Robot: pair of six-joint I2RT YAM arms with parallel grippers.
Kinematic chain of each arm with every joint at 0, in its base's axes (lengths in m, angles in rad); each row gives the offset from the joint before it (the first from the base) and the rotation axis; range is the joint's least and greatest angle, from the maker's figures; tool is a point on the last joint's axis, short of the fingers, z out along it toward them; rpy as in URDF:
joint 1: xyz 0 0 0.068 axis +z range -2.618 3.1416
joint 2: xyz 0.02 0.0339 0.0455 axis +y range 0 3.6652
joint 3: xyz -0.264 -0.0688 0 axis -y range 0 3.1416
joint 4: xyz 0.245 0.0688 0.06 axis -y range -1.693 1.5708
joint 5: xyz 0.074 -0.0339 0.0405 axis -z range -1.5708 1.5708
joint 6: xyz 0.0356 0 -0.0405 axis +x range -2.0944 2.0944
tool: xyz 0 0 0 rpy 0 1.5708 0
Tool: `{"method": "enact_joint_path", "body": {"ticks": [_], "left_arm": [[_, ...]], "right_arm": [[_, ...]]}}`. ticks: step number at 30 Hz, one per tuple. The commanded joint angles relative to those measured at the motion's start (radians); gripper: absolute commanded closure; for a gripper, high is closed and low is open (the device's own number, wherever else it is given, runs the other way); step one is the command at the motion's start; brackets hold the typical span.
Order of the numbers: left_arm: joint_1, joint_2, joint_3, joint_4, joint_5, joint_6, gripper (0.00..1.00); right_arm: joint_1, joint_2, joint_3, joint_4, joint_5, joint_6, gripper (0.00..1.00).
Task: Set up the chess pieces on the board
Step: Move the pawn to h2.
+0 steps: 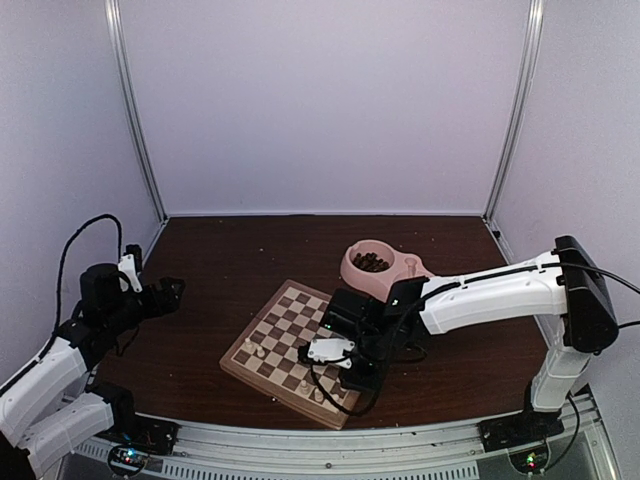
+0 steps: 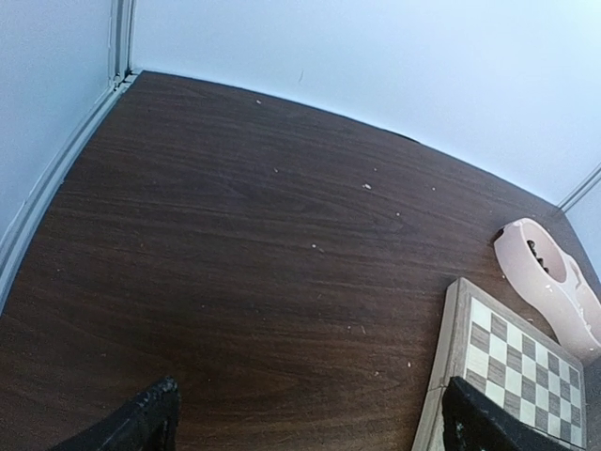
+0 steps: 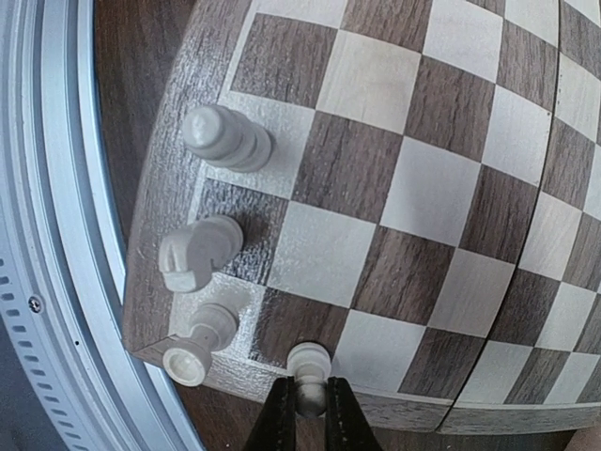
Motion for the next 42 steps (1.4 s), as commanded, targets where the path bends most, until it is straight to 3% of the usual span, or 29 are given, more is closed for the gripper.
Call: {"method": "enact_joint_path", "body": {"ticks": [1, 34, 42], "left_arm": [[-0.002, -0.009, 0.026, 0.041, 0.007, 0.0, 0.02], [-0.002, -0.006, 0.029, 0.044, 0.013, -0.001, 0.02], [-0.002, -0.006, 0.03, 0.041, 0.015, -0.001, 0.02]], "right_arm": [[0.01, -0.029, 0.018, 0.008, -0.008, -0.016, 0.92], [0.016, -0.004, 0.03, 0.017, -0.037, -0.026, 0.92], [0.018, 0.018, 0.038, 0.01, -0.037, -0.029, 0.88]]}}
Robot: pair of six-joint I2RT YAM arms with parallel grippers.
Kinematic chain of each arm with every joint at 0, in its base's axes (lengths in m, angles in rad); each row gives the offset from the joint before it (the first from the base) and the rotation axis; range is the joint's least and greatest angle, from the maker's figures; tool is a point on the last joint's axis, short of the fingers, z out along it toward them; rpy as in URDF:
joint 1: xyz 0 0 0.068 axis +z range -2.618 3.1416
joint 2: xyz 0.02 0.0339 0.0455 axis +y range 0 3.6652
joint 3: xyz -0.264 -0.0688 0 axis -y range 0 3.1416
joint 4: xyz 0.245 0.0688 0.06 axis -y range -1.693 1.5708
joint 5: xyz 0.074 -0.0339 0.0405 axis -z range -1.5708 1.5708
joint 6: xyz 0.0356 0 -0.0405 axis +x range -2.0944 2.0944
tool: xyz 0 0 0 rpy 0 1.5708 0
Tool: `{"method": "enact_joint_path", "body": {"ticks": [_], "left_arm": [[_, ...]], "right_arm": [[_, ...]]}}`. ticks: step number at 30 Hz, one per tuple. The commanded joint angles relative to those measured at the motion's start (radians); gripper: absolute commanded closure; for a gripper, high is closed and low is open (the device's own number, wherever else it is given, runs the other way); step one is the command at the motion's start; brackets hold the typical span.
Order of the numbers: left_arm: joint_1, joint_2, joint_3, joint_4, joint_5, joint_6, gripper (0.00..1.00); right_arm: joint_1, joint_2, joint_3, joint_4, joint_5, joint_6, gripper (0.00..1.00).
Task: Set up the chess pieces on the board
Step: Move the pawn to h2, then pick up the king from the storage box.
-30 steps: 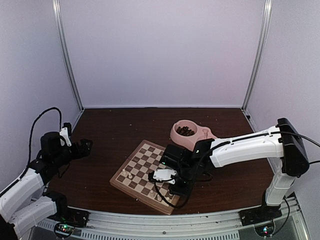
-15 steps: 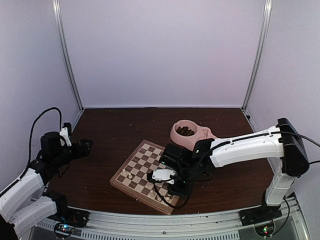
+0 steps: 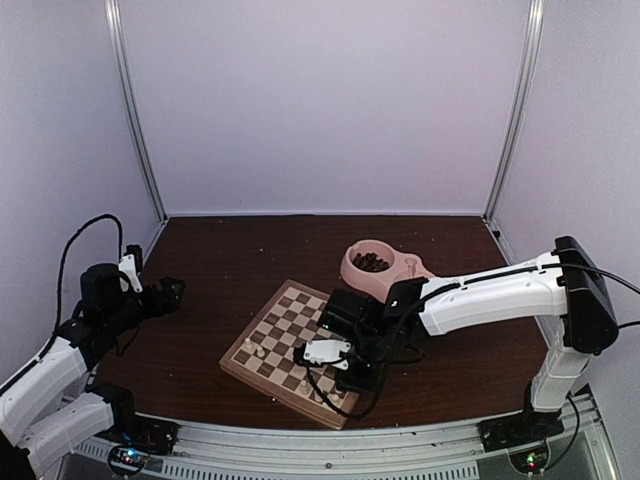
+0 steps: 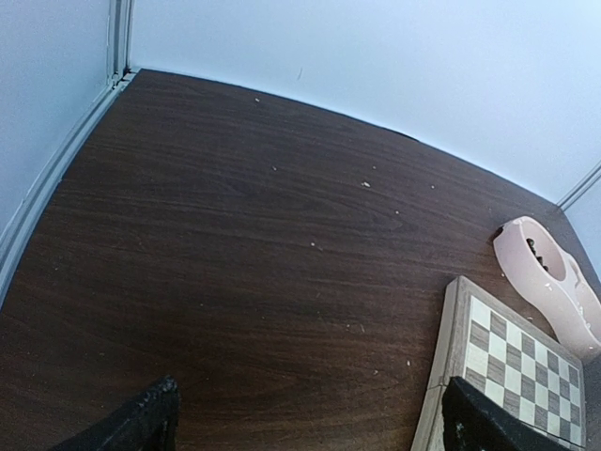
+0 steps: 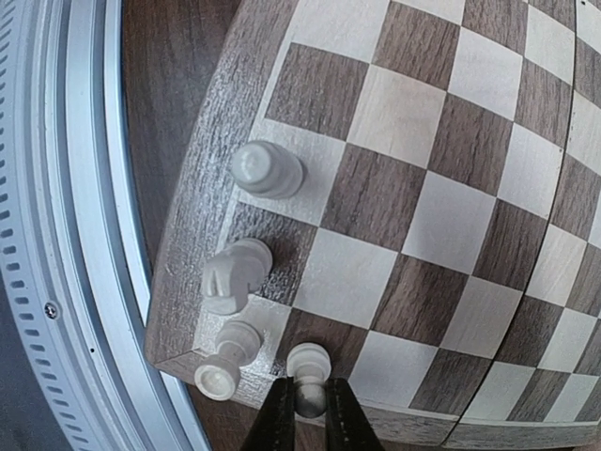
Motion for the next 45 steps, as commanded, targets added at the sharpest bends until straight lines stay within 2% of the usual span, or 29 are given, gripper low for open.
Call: {"method": "enact_joint_path", "body": {"ticks": [1, 18, 22, 27, 32, 37, 41, 45], "left_arm": [[-0.002, -0.011, 0.03, 0.04, 0.009, -0.002, 0.02], [-0.002, -0.017, 0.032, 0.034, 0.006, -0.003, 0.02], [-0.002, -0.018, 0.033, 0.034, 0.008, -0.003, 0.02], [-0.004, -0.024, 0.033, 0.031, 0.014, -0.002, 0.02], [-0.004, -0.005, 0.016, 0.064, 0.03, 0.001, 0.02], [-0.005, 0.064, 0.019, 0.092, 0.062, -0.007, 0.02], [-0.01, 0.072, 0.002, 0.133, 0.069, -0.017, 0.02], [-0.022, 0.092, -0.007, 0.156, 0.074, -0.019, 0.02]], "right_arm": [[0.008, 0.022, 0.037, -0.02, -0.006, -0.01, 0.86], [0.011, -0.037, 0.012, 0.006, 0.03, -0.006, 0.74], [0.011, -0.106, -0.019, 0.04, 0.066, -0.001, 0.71], [0.011, -0.232, -0.093, 0.128, 0.113, 0.015, 0.6], [-0.018, -0.342, -0.169, 0.242, 0.246, 0.057, 0.54], [-0.164, -0.398, -0.174, 0.264, 0.396, 0.171, 0.54], [-0.344, -0.43, -0.16, 0.258, 0.357, 0.299, 0.53], [-0.475, -0.385, -0.058, 0.151, 0.323, 0.38, 0.54]]}}
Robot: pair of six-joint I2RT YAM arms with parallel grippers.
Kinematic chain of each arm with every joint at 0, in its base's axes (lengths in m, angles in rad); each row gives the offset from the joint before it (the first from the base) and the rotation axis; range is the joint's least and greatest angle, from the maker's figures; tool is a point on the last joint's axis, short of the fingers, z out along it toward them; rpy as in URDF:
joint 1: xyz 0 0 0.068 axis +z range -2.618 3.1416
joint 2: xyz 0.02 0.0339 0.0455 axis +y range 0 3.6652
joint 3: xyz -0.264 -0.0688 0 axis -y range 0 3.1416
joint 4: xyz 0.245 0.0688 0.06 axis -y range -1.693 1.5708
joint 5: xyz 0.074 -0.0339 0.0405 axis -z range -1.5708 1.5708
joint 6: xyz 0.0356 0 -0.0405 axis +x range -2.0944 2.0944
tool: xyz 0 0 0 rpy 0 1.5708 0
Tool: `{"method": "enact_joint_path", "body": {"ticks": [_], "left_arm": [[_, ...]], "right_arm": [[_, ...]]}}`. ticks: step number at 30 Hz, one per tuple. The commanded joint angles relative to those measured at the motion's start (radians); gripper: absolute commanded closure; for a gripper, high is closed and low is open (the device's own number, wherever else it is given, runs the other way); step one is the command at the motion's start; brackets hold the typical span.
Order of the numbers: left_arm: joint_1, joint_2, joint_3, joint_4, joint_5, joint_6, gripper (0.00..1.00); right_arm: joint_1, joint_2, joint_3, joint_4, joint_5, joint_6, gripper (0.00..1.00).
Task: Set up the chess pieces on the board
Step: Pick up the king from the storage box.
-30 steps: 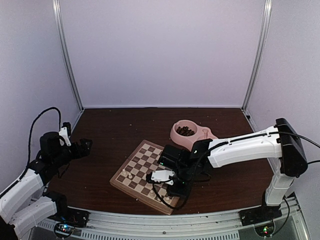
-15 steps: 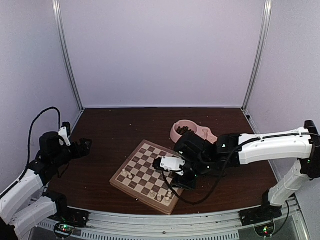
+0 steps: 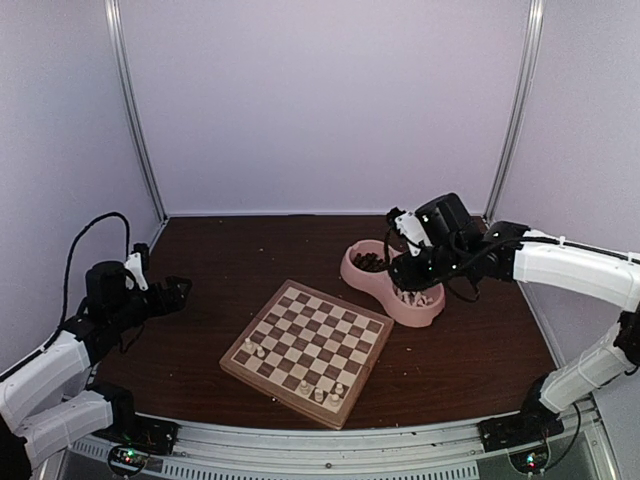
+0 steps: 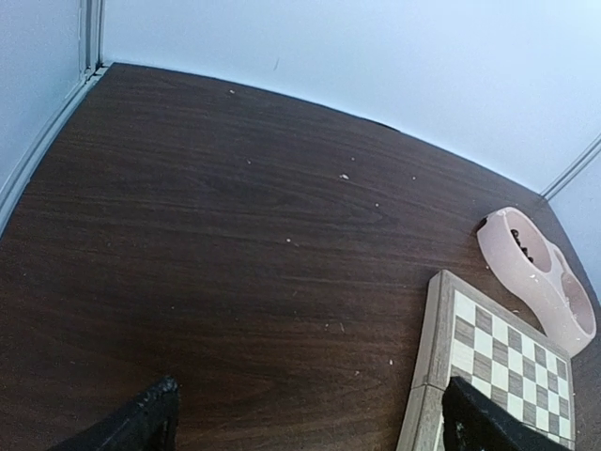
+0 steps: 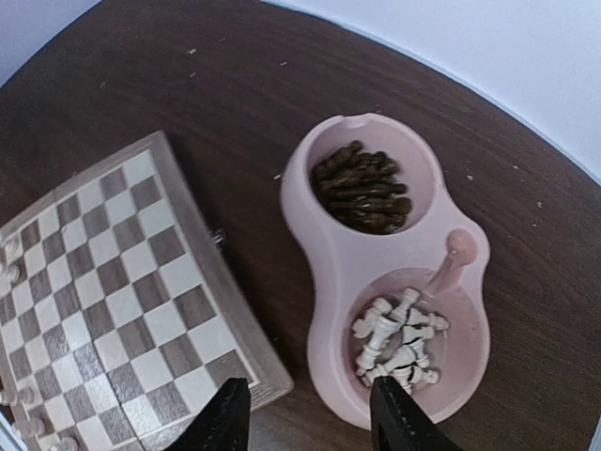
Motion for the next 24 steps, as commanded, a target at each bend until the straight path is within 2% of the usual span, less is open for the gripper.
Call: {"method": "enact_joint_path", "body": {"ticks": [1, 5, 11, 16, 19, 24], "left_arm": [[-0.015, 0.022, -0.003, 0.09, 0.028, -0.011, 0.02], [-0.026, 0.052, -0.009, 0.128, 0.048, -0.01, 0.02], [-0.038, 0.137, 0.022, 0.16, 0.086, -0.009, 0.02], [-0.047, 0.149, 0.03, 0.167, 0.098, -0.016, 0.02], [-0.049, 0.104, 0.042, 0.098, 0.068, 0.014, 0.02], [-0.049, 0.071, 0.004, 0.14, 0.055, -0.006, 0.02]], "right_arm": [[-0.109, 0.039, 0.121, -0.1, 0.002, 0.134, 0.54], [-0.183, 0.122, 0.167, -0.137, 0.011, 0.16, 0.56], [-0.269, 0.216, 0.094, -0.008, -0.029, 0.207, 0.56], [-0.28, 0.297, 0.125, 0.034, -0.05, 0.239, 0.56], [-0.28, 0.321, 0.129, 0.037, -0.052, 0.244, 0.57], [-0.281, 0.362, 0.136, 0.029, -0.037, 0.249, 0.58]]}}
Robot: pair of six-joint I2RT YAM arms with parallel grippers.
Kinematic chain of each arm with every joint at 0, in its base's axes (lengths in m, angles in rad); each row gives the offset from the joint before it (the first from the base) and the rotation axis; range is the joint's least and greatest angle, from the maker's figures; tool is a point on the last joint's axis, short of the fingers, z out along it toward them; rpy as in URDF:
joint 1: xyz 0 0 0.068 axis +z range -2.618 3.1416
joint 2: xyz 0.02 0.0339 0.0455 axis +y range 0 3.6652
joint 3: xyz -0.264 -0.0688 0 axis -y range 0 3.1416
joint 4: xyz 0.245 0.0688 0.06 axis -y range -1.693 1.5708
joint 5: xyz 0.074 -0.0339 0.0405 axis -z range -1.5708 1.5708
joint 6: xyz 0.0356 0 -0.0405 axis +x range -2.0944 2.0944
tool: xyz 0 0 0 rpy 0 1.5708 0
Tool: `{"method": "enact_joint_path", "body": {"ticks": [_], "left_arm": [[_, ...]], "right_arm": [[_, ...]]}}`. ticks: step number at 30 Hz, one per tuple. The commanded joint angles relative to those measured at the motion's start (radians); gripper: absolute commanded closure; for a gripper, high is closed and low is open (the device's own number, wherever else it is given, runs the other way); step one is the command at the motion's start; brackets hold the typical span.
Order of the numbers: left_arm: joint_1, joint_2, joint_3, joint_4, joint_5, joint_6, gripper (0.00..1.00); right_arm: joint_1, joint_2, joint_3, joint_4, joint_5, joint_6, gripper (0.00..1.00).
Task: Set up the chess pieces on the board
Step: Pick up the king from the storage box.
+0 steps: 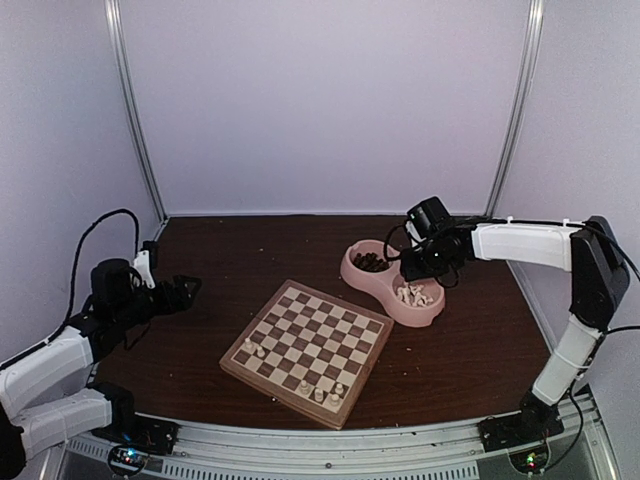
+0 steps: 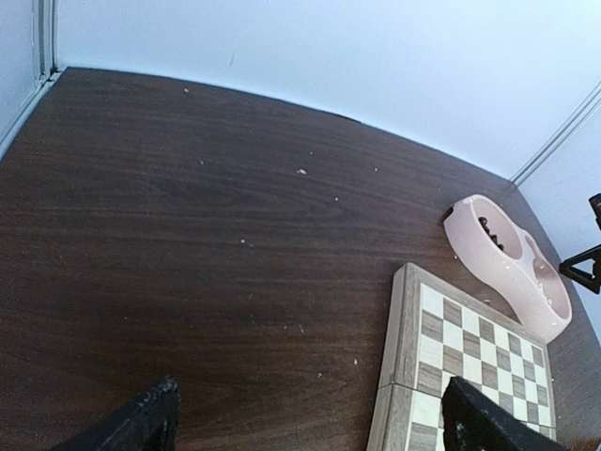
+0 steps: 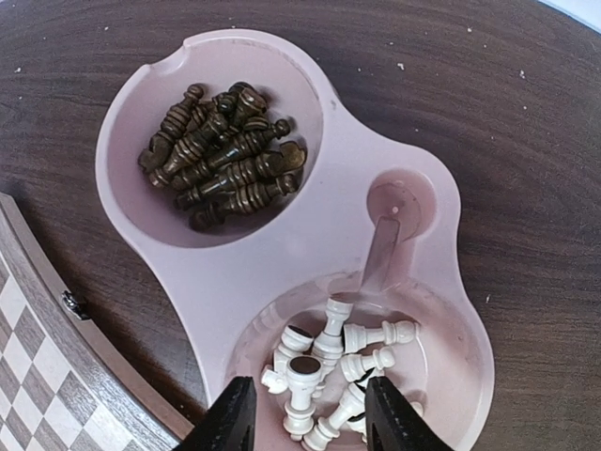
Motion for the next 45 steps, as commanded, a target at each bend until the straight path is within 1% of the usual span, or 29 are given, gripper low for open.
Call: {"method": "enact_joint_path", "body": {"ticks": [1, 4, 11, 16, 19, 23, 30, 34, 39, 42, 45], "left_arm": [[-0.005, 0.007, 0.012, 0.038, -0.002, 0.005, 0.02], [-0.005, 0.024, 0.028, 0.017, 0.007, 0.01, 0.02], [-0.007, 0.0, 0.018, 0.03, -0.011, 0.025, 0.02], [-0.008, 0.02, 0.017, 0.055, 0.012, 0.02, 0.02], [-0.008, 0.022, 0.014, 0.064, 0.014, 0.018, 0.02], [-0.008, 0.008, 0.018, 0.055, 0.014, 0.021, 0.02], [-0.008, -0.043, 0.019, 0.018, 0.002, 0.033, 0.02], [-0.008, -0.034, 0.017, 0.022, -0.006, 0.039, 0.02], [-0.008, -0.02, 0.026, 0.005, -0.009, 0.047, 0.02], [-0.008, -0.048, 0.021, -0.016, -0.019, 0.051, 0.02], [-0.008, -0.083, 0.013, -0.032, -0.034, 0.053, 0.02]], "right_arm": [[-0.002, 0.035, 0.022, 0.012, 0.002, 0.025, 0.58], [-0.004, 0.033, -0.007, 0.022, 0.033, 0.028, 0.58], [-0.008, 0.03, -0.032, 0.029, 0.033, 0.026, 0.57], [-0.009, 0.028, -0.048, 0.052, -0.001, 0.035, 0.56], [-0.008, 0.056, -0.057, 0.071, -0.025, 0.04, 0.55], [-0.008, 0.103, -0.014, 0.035, -0.031, 0.037, 0.57], [-0.008, 0.101, -0.029, 0.033, -0.038, 0.046, 0.57], [-0.008, 0.105, -0.052, 0.034, -0.066, 0.056, 0.57], [-0.008, 0.077, -0.084, 0.038, -0.066, 0.063, 0.64], [-0.008, 0.038, -0.115, 0.062, -0.067, 0.073, 0.7], [-0.009, 0.01, -0.131, 0.076, -0.069, 0.077, 0.72]]}}
